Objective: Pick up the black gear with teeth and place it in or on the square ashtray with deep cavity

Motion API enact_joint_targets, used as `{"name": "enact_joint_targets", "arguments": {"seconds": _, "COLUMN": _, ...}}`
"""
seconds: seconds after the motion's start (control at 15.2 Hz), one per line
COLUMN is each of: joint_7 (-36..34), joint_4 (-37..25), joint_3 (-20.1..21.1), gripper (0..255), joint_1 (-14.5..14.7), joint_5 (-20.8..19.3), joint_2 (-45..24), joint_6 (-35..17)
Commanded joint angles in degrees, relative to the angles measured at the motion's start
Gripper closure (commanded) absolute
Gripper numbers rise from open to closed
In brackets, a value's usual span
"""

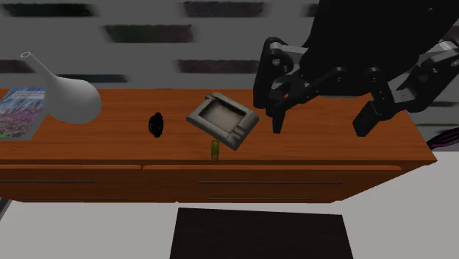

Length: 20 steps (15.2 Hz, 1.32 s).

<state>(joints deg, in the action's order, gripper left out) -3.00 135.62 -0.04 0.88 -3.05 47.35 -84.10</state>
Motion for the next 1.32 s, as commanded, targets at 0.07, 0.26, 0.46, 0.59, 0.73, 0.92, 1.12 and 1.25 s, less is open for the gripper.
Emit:
{"name": "enact_joint_targets", "arguments": {"seconds": 0.07, "joint_7": -0.9, "joint_4": 0.9, "joint_3": 0.8, "gripper": 0, "joint_1": 0.3, "joint_5": 0.7, "joint_2": -0.7, "joint_6": -1.6}}
{"name": "enact_joint_targets", "arguments": {"seconds": 0.26, "joint_7": -3.6, "joint_4": 3.1, "joint_3": 3.1, "gripper": 0, "joint_1": 1.3, "joint_5": 2.7, "joint_2": -3.1, "joint_6": -6.4}}
{"name": "enact_joint_targets", "arguments": {"seconds": 0.46, "joint_7": -6.2, "joint_4": 4.7, "joint_3": 5.6, "gripper": 0, "joint_1": 2.3, "joint_5": 4.5, "joint_2": -6.3, "joint_6": -11.4}}
{"name": "enact_joint_targets", "arguments": {"seconds": 0.59, "joint_7": -7.9, "joint_4": 5.3, "joint_3": 7.2, "gripper": 0, "joint_1": 2.9, "joint_5": 5.6, "joint_2": -8.8, "joint_6": -14.8}}
{"name": "enact_joint_targets", "arguments": {"seconds": 0.73, "joint_7": -9.5, "joint_4": 5.7, "joint_3": 8.8, "gripper": 0, "joint_1": 3.4, "joint_5": 6.5, "joint_2": -11.6, "joint_6": -18.2}}
{"name": "enact_joint_targets", "arguments": {"seconds": 0.92, "joint_7": -12.0, "joint_4": 5.6, "joint_3": 11.2, "gripper": 0, "joint_1": 4.2, "joint_5": 7.6, "joint_2": -16.4, "joint_6": -23.2}}
{"name": "enact_joint_targets", "arguments": {"seconds": 1.12, "joint_7": -14.6, "joint_4": 4.9, "joint_3": 13.6, "gripper": 0, "joint_1": 4.7, "joint_5": 8.2, "joint_2": -21.7, "joint_6": -28.0}}
{"name": "enact_joint_targets", "arguments": {"seconds": 1.25, "joint_7": -16.4, "joint_4": 4.0, "joint_3": 15.2, "gripper": 0, "joint_1": 5.0, "joint_5": 8.3, "joint_2": -25.5, "joint_6": -31.1}}
